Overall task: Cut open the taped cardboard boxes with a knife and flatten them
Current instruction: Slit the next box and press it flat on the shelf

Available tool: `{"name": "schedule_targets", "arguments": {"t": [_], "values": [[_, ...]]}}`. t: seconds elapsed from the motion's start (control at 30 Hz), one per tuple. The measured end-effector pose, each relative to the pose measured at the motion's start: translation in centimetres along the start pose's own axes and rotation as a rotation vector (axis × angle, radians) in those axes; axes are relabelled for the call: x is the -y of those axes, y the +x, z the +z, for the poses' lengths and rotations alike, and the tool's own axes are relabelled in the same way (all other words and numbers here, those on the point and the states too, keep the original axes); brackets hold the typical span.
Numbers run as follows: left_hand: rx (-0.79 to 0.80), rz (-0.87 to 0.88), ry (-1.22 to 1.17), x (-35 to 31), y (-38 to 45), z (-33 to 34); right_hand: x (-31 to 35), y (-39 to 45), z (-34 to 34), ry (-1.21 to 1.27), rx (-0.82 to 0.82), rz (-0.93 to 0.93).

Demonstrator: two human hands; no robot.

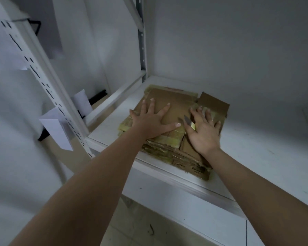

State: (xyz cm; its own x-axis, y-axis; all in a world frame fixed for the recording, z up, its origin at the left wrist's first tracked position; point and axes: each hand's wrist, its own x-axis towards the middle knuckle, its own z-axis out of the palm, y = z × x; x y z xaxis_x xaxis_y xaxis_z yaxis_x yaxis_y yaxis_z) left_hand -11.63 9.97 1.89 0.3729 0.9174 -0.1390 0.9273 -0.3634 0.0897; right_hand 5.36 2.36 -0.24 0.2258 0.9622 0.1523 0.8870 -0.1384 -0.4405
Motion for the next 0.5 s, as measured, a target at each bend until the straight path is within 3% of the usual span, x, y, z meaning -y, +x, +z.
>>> {"name": "schedule_targets", "arguments": {"t": [0.13,0.2,0.3,0.37,0.5], "values": [[0.066,-0.017,0.054,-1.6,-0.5,-1.9,0.3,-0.2,-3.5,0.667,-0.078,0.141],[0.053,-0.004,0.035,-2.4,-0.5,-2.8,0.2,-0.3,-5.7,0.884,-0.177,0.229],[-0.045,0.068,-0.1,-3.0,-0.8,-3.5,-1.2,-0.7,-7.4,0.881,-0.338,0.251],[-0.137,0.093,-0.175,-3.6,-1.6,-4.0,-2.2,-1.8,-8.1,0.817,-0.353,0.263],[-0.222,0.088,-0.024,-5.6,-3.5,-5.5,-4.8,-4.2,-9.3,0.589,-0.342,0.327]]}}
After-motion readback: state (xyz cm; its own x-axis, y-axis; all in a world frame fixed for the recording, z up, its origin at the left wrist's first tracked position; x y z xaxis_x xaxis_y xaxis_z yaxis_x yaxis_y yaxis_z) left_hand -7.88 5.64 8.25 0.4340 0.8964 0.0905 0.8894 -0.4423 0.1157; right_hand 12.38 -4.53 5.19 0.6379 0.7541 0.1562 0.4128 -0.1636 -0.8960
